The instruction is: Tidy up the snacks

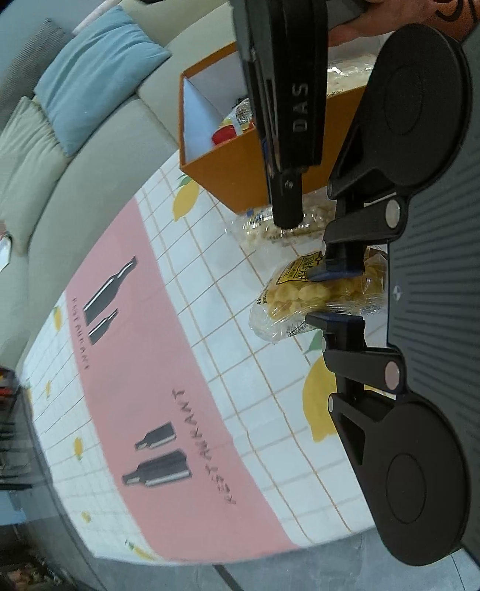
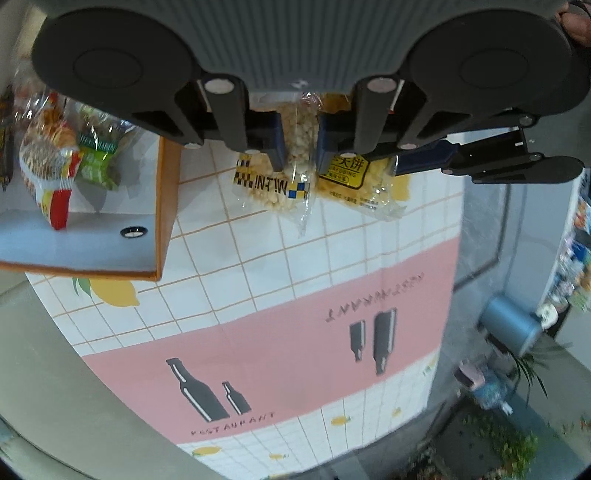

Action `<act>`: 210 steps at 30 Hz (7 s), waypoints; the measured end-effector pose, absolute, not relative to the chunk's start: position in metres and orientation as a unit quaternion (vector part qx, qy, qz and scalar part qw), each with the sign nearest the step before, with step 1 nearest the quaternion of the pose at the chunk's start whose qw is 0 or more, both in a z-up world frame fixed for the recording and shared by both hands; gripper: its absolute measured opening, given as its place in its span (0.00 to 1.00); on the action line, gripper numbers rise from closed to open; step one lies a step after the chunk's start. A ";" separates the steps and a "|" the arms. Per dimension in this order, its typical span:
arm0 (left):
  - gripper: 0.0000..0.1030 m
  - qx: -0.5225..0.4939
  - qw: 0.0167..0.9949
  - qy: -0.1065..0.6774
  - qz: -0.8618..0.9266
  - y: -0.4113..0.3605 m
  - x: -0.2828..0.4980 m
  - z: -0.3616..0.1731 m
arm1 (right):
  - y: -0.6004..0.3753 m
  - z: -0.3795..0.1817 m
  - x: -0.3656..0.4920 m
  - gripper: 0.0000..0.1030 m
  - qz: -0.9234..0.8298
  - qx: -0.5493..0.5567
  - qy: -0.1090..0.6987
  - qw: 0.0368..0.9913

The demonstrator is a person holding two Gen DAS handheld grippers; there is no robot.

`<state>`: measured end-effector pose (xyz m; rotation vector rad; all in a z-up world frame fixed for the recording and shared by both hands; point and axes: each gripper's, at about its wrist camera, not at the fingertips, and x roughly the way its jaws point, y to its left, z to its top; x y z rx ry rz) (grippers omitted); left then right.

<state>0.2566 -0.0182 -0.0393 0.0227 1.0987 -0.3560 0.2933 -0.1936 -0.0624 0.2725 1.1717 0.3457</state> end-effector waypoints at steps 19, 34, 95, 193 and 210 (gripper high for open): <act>0.18 -0.008 0.885 0.429 -0.182 -0.027 0.180 0.064 | -0.226 0.044 0.193 0.11 0.198 0.157 0.430 0.867; 0.18 0.031 0.867 0.418 -0.268 -0.151 0.185 0.071 | -0.333 0.055 0.163 0.07 0.094 0.134 0.425 0.891; 0.35 0.089 0.857 0.478 -0.173 -0.106 0.251 -0.014 | -0.325 -0.091 0.288 0.27 0.078 0.145 0.528 0.833; 0.58 0.159 0.882 0.427 -0.122 -0.049 0.052 -0.017 | -0.214 -0.030 0.015 0.72 -0.049 -0.004 0.389 0.920; 0.58 0.148 0.882 0.432 -0.120 -0.048 0.052 -0.012 | -0.209 -0.027 0.012 0.72 -0.046 -0.019 0.383 0.922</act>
